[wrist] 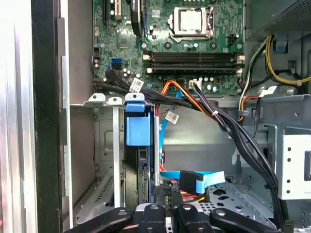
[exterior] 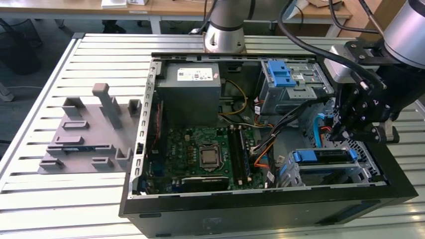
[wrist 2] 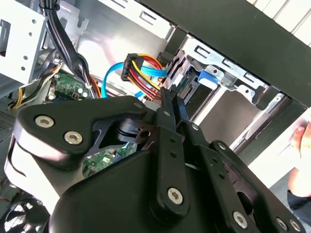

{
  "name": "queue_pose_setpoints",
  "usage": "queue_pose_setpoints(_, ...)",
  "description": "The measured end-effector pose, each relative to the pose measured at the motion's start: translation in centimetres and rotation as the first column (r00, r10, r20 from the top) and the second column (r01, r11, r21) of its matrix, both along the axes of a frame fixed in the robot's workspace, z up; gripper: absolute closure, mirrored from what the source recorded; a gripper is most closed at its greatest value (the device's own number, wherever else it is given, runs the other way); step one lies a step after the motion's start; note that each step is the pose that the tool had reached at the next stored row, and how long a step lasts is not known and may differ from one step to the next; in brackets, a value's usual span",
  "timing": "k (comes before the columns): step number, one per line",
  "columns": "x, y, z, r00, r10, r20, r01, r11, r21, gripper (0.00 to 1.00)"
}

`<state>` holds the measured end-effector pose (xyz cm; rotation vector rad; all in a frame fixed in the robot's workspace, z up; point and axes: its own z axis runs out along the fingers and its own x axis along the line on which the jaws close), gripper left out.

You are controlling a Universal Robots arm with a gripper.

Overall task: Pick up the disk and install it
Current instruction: 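Insert the first disk wire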

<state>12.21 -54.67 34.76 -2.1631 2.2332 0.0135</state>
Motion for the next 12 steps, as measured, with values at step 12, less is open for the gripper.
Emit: queue_pose_setpoints(12,0.12,-0.66,-0.19,0.9994,-0.005,-0.0340,0.005,0.9999,-0.0090,0.84)
